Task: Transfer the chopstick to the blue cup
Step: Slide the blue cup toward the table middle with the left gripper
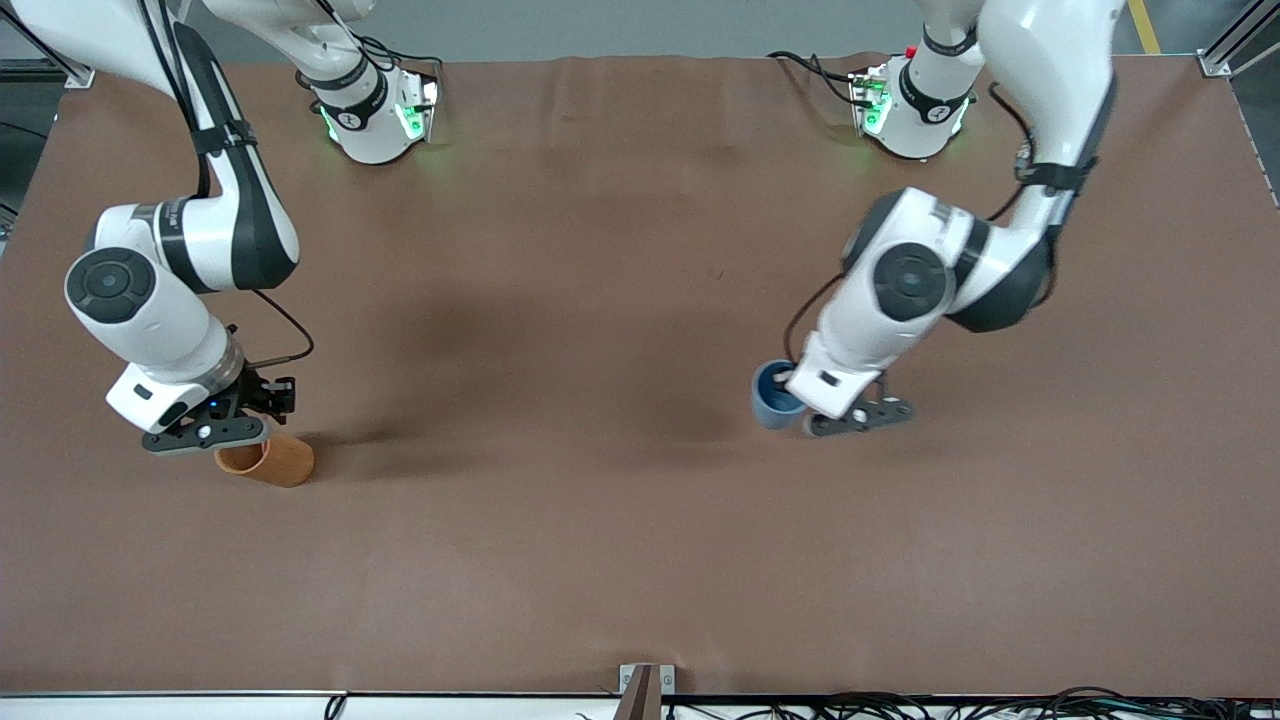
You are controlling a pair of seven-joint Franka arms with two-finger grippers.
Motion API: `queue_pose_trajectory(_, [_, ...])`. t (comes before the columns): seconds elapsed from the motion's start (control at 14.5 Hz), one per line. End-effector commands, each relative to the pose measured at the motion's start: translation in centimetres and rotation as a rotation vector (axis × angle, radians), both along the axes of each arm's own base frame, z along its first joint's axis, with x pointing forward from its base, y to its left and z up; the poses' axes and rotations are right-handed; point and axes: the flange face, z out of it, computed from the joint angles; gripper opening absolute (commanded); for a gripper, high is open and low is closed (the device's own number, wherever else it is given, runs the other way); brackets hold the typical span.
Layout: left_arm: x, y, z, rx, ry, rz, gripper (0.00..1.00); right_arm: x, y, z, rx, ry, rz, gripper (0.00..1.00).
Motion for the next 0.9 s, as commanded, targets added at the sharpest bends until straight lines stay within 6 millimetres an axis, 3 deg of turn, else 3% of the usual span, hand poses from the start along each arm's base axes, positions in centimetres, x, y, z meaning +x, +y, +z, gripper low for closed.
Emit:
queue_pose_trajectory(0.0, [0.1,-6.2,-2.5,-0.005,0.013,0.069,0.01,-1.0,0.0,0.9,-0.030,-0.022,0.015,0.44])
queue_pose_trajectory(0.14, [-1.7,-9.5,-5.4,0.002,0.052,0.098,0.01,-1.1,0.0,0.8,-0.038,-0.021,0.020,0.39])
queue_pose_trajectory(0.28, [-2.4,-11.8,-7.0,0.009,0.055,0.119,0.01,-1.1,0.1,1.4,-0.039,-0.030,0.024,0.26])
queue_pose_trajectory(0.55, [-3.4,-13.4,-8.7,0.006,0.034,0.119,0.01,-1.0,0.0,1.4,-0.039,-0.034,0.021,0.20])
queue_pose_trajectory(0.83, [-3.0,-12.9,-9.5,0.017,0.022,0.128,0.06,-1.2,-0.1,1.3,-0.042,-0.021,0.018,0.22])
